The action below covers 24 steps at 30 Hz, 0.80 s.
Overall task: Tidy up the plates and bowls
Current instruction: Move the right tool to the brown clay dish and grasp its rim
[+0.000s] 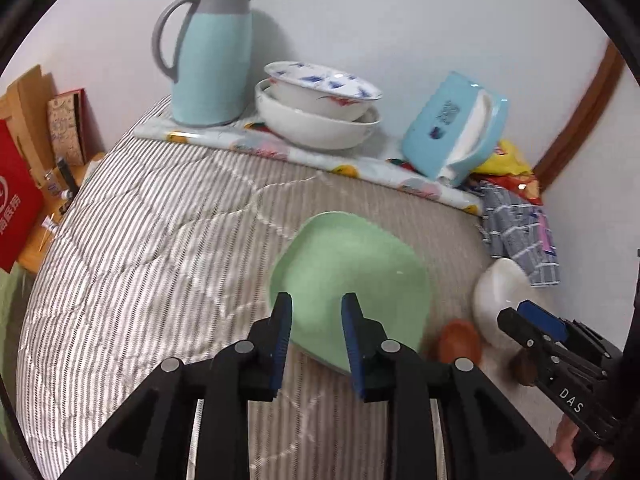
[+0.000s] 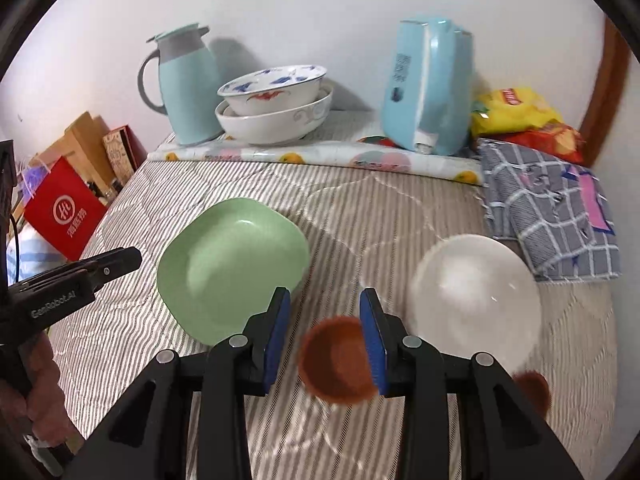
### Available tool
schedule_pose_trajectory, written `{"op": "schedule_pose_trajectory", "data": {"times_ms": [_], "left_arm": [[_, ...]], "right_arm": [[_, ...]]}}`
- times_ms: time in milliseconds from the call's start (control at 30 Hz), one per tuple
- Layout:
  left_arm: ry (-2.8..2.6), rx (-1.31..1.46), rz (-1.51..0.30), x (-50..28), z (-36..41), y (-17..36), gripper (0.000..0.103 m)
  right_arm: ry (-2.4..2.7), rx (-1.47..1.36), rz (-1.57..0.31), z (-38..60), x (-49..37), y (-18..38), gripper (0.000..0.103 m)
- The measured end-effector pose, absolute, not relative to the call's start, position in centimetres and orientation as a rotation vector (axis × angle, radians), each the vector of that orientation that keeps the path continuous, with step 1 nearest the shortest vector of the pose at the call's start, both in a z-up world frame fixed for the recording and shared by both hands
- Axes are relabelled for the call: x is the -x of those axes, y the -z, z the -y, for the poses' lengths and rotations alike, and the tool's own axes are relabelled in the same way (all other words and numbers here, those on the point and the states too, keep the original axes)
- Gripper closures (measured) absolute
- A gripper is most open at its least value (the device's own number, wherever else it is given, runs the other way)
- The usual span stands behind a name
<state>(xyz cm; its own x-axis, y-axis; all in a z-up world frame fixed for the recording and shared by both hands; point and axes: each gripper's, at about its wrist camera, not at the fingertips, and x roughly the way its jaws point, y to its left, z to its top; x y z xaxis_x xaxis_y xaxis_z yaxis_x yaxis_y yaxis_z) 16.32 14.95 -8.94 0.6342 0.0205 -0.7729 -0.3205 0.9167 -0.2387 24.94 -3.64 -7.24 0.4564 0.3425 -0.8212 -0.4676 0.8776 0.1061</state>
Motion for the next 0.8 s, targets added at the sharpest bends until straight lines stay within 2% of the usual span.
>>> {"op": "schedule_pose_trajectory", "data": {"times_ms": [167,300,367,500,600,800], "left_arm": [[-0.142,0.358,-0.851,-16.3,-12.5,7.9,0.078],[-0.116,0.338,-0.835,-16.4,-10.5,7.1,0.078],[-0.103,0.336,-0.837,-16.7,-9.6,6.9,0.078],[-0.092,0.320,-0.841,-17.1,-7.9,6.7,0.073],[-0.082,0.313,-0.845,-17.4,-6.6,6.7,0.073],[-0.073,0.297,-0.865,-18.1,-4.5,7.4,0.073]], "right_arm": [[-0.428,0.100,-0.949,7.1,-23.8,5.8,0.047],[-0.363,0.065,-0.929,10.5,-23.1,4.9,0.042],[-0.339,0.056,-0.917,11.8,-22.9,4.5,0.035],[-0.291,0.050,-0.893,14.6,-22.4,3.9,0.034],[-0.249,0.067,-0.874,16.2,-22.2,3.8,0.030],[-0.205,0.024,-0.881,19.9,-22.3,4.6,0.030]]}}
